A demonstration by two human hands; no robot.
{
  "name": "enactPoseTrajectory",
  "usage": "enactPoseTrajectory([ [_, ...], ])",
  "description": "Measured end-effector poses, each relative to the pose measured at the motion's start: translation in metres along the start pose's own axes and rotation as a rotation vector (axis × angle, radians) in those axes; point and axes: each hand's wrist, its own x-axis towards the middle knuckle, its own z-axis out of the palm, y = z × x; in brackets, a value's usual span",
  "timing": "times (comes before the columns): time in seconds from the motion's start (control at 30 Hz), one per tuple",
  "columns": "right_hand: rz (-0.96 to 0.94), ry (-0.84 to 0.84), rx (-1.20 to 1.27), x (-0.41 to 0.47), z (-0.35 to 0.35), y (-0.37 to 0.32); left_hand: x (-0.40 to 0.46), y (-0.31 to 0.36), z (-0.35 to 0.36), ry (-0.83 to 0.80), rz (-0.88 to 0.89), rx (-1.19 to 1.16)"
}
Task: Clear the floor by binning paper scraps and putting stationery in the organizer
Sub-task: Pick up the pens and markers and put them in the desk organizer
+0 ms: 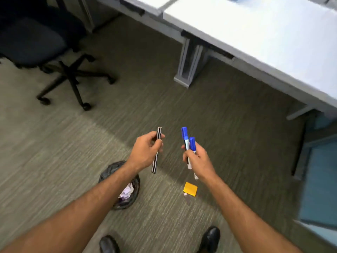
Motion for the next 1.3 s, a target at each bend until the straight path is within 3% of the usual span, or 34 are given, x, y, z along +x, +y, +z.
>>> enactPoseTrajectory([
  [0.2,-0.086,0.014,0.156,-0.077,-0.028,-0.183,-0.018,0.191,-0.077,0.023,0.199,0.093],
  [0.43,-0.167,0.066,0.177,-0.132,-0.094,-0.289,-0.045,0.331,-0.079,0.071,0.283,0.084],
  [0.57,-0.184,0.055,0.176,-0.138,-0.153,-0.328,-0.048,0.381,-0.062,0.119,0.245,0.02],
  [0.8,-0.202,-0.037,0.396,-0.128,-0.229,-0.375,-0.037,0.469,-0.043,0.113,0.268,0.027],
  [1.1,-0.204,-0.063,0.471,-0.081,-0.257,-0.411,0.013,0.521,-0.021,0.078,0.276,-0.01],
  [1.3,-0.263,0.049,0.287,-0.014,-0.267,-0.434,0.084,0.524,-0.02,0.094,0.275,-0.005],
])
